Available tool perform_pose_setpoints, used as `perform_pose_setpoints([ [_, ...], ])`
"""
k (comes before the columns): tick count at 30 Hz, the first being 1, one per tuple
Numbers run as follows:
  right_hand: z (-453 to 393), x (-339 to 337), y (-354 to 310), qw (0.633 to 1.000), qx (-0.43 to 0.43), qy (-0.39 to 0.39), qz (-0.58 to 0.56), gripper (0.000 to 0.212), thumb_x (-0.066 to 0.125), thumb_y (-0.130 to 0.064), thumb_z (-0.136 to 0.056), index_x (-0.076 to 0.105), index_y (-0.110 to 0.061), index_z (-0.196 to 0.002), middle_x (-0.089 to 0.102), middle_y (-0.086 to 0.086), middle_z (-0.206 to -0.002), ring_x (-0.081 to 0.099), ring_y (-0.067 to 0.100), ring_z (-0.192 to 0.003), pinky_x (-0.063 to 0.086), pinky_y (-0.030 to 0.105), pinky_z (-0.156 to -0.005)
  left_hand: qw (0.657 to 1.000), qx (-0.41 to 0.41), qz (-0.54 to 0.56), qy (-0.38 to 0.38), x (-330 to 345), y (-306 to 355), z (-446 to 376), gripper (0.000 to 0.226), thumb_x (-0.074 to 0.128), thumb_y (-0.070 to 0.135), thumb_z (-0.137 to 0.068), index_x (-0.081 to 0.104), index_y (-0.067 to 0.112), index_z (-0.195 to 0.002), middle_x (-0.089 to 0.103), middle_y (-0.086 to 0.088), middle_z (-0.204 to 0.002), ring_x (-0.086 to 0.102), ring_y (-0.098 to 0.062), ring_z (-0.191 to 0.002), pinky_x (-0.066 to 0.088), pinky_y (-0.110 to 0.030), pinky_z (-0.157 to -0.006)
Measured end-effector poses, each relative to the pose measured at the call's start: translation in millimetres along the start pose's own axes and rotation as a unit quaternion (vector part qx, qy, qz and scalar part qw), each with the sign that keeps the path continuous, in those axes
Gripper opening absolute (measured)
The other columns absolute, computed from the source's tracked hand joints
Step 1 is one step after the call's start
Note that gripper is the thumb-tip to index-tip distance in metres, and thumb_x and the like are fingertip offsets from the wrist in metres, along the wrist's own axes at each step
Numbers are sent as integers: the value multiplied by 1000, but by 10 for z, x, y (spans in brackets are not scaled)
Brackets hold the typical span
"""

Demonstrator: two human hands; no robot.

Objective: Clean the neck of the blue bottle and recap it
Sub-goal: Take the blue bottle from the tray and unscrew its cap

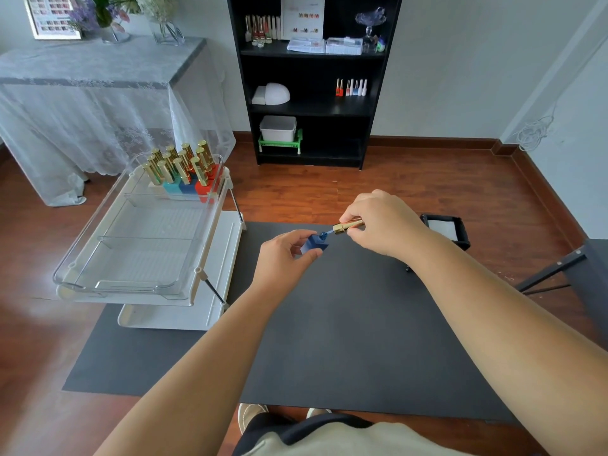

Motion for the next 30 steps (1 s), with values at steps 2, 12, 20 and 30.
perform_pose_setpoints([
  [2,5,14,10,1000,2,16,-1,23,61,-20,-88,74,-24,-106,61,-4,-104,48,16,-94,37,28,-68,1000,-3,1,1,-2,-2,-10,24,80,27,-82,75,31,-105,68,12,-81,54,-4,-63,47,-17,-66],
  [12,62,93,57,998,26,43,-25,21,64,-20,-87,73,-21,-106,57,-1,-97,50,18,-92,45,30,-67,1000,-20,15,3,3,-17,-44,22,80,29,-81,75,37,-101,65,19,-76,54,-2,-62,47,-12,-65],
  [20,111,153,95,998,28,48,-35,22,63,-18,-87,73,-20,-107,58,-2,-95,50,19,-91,42,30,-68,999,-30,15,-7,2,-35,-18,26,80,29,-82,75,36,-106,68,16,-84,63,-12,-78,52,-21,-72],
  [30,140,217,117,995,44,56,-65,19,64,-17,-85,74,-20,-101,58,-2,-94,48,17,-90,37,29,-68,999,-45,28,-8,-21,-74,-6,26,79,30,-82,74,39,-105,70,16,-87,65,-11,-81,49,-13,-70],
])
Point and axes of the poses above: each hand's wrist, its own z-axis away from the middle knuckle, its own x-axis out of the palm, y = z × x, the point moved 3 cm from there along -z, towards the middle knuckle
